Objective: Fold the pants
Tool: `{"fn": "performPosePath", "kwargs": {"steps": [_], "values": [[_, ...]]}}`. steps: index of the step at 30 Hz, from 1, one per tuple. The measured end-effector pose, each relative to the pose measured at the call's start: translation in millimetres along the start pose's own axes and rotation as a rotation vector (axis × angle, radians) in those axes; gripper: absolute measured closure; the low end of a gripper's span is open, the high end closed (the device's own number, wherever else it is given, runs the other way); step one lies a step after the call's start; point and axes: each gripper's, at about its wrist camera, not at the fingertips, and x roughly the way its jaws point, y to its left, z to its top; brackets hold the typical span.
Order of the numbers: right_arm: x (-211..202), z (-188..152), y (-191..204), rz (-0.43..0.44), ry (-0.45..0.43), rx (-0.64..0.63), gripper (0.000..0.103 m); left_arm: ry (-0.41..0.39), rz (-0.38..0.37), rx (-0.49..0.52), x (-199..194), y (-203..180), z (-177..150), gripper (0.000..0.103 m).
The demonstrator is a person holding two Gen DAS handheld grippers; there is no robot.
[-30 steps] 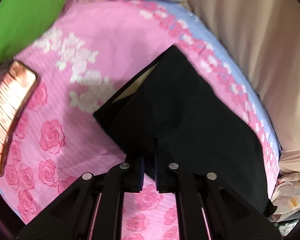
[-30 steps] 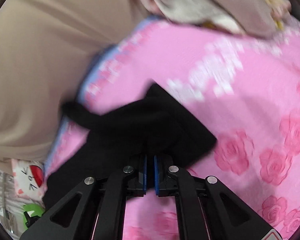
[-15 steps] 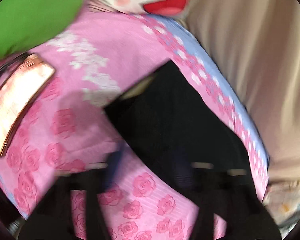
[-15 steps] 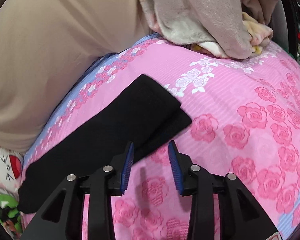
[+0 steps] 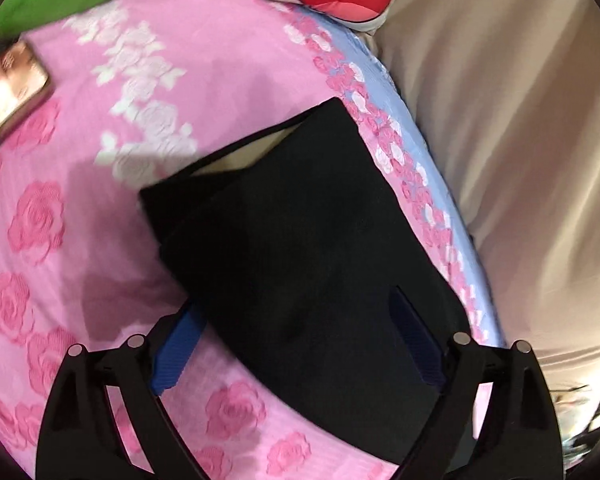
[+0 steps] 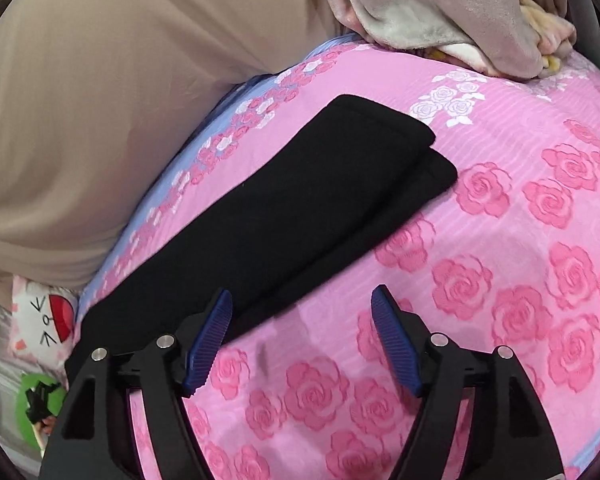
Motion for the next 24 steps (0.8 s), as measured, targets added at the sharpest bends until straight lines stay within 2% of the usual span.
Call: {"fn": "performPosePath", "kwargs": {"steps": [1,2,3,4,6,7,9,13,16,19,21,22,24], "values": [[5,6,-1,0.015,-0.003,0.018,0.032,-0.008,0.017,0.009,1,-2,1,0.039],[9,11,-2,0.026,-0.005,0.031,0.032,-0.005,0.033,0.012,2,-1,2,0.052],[13,16,-3,0.033,-0.011,0.047,0.032,-0.011,0.061,0.001,3,2,4,0.072],[18,23,-2,0.041,-0.025,0.061,0.036,-0.005,0.046,-0.016,4,7,6,0.077],[26,32,1,0.033,-0.028,0.055,0.087,0.02,0.014,-0.038,5,14,11,0.083],[32,37,6,-0.004,-0.014,0.042,0.091,0.031,0.02,-0.028,3,12,13,0.085],[27,43,10,0.023,-0.031,0.04,0.093,0.041,0.043,0.009,-5,3,18,0.086],[-27,49,36,0.058,-0.1,-0.023,0.096,0.071,0.033,0.069,-38,-16,25,0.088],[-60,42,42,0.04,-0.102,-0.063,0.097,0.102,0.05,0.083,-59,-15,24,0.089],[-65,26,27,-0.022,-0.076,-0.069,0.098,0.119,0.109,0.07,-62,2,19,0.09],[-54,10,-2,-0.091,-0.037,-0.032,0.1,0.144,0.143,0.035,-51,22,16,0.09],[-48,5,-15,-0.087,-0.01,-0.008,0.1,0.169,0.146,0.01,-41,33,14,0.09],[-41,-4,-37,-0.016,0.012,0.062,0.1,0.173,0.148,0.01,-32,40,12,0.089]]}}
